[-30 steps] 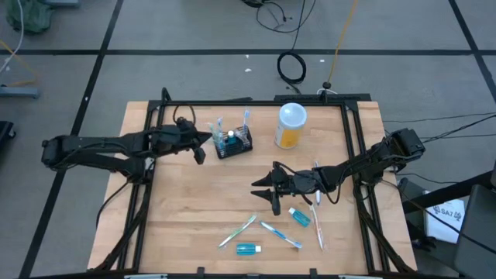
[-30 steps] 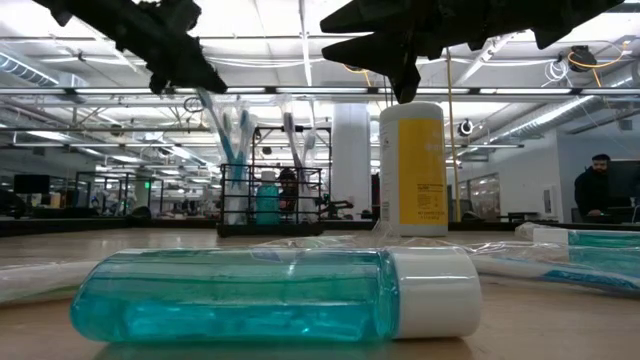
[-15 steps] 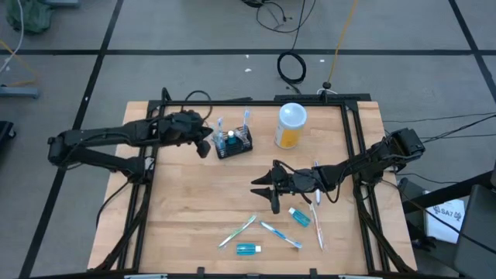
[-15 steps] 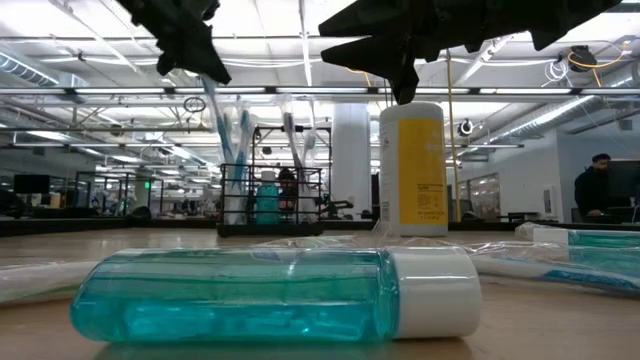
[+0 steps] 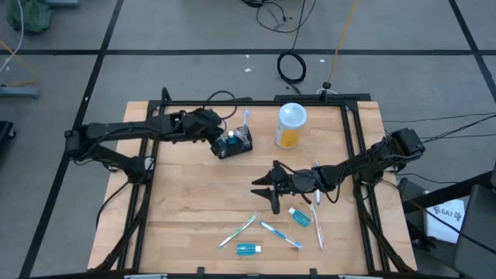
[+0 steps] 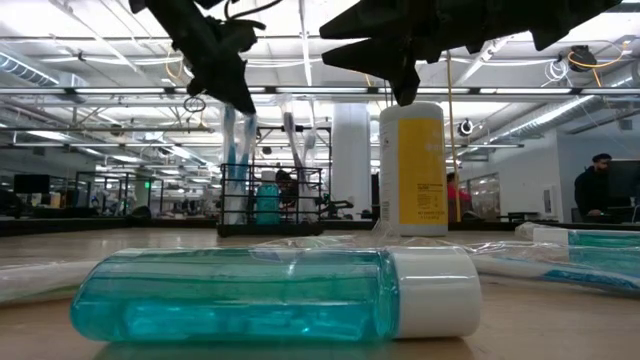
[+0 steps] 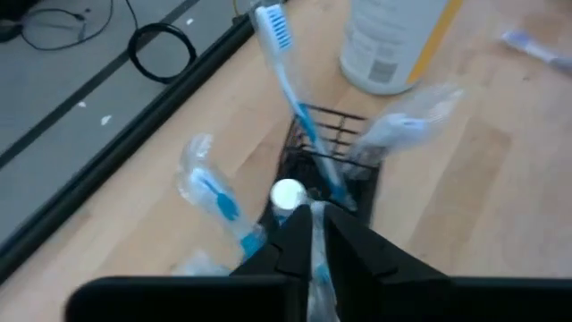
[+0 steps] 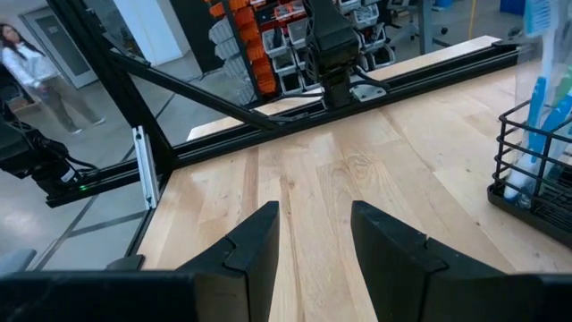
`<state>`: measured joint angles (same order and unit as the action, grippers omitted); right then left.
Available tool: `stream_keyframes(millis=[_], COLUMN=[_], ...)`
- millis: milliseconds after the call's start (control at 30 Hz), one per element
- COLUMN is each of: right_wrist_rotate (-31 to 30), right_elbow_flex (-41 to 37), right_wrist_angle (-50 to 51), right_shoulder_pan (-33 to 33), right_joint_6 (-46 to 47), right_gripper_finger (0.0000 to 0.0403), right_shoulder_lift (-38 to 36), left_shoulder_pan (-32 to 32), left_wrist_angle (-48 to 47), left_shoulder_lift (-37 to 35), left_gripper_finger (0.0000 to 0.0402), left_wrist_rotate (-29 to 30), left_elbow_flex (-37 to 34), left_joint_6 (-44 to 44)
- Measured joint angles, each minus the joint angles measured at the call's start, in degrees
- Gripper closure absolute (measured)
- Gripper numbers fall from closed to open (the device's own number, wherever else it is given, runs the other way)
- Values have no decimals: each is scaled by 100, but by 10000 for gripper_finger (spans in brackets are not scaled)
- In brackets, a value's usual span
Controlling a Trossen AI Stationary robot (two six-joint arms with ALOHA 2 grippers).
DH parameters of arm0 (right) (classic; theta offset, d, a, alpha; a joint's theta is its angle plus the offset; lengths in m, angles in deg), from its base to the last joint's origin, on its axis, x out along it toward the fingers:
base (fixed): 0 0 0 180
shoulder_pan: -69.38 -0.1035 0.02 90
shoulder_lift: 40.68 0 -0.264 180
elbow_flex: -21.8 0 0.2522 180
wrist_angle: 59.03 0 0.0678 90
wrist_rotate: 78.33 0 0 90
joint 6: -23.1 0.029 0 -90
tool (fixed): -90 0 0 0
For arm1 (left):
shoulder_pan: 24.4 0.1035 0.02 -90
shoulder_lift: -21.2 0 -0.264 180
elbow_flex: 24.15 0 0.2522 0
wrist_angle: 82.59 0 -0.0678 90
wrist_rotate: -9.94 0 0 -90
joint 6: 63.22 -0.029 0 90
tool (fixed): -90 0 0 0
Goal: Pick & Place toothbrushing station
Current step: Adjust the blue toothbrush, then put the blue mouthwash into the black mesh organizer
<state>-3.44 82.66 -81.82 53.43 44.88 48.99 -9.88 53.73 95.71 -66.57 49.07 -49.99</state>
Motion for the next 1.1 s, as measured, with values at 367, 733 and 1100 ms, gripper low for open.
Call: stream_keyframes(millis=[367, 733, 1100], right_wrist_rotate=[1, 19, -37], right_elbow_flex=[0, 1, 7], right_wrist_angle=[54, 471, 2732], right_shoulder_pan=[0, 11, -31], right_joint_6=[0, 4, 1295], right_gripper_finger=[268, 268, 268], right_shoulder_lift=[0, 0, -543], left_shoulder_pan=[-108, -878, -1982], left_wrist_angle=[-33, -130, -1282], left_shoulder_lift=[-185, -1413, -1549], left_gripper_finger=[273, 261, 261], left_wrist_rotate=[446, 178, 53], left_elbow_flex=[0, 0, -18], left_joint_6=[-833, -285, -33])
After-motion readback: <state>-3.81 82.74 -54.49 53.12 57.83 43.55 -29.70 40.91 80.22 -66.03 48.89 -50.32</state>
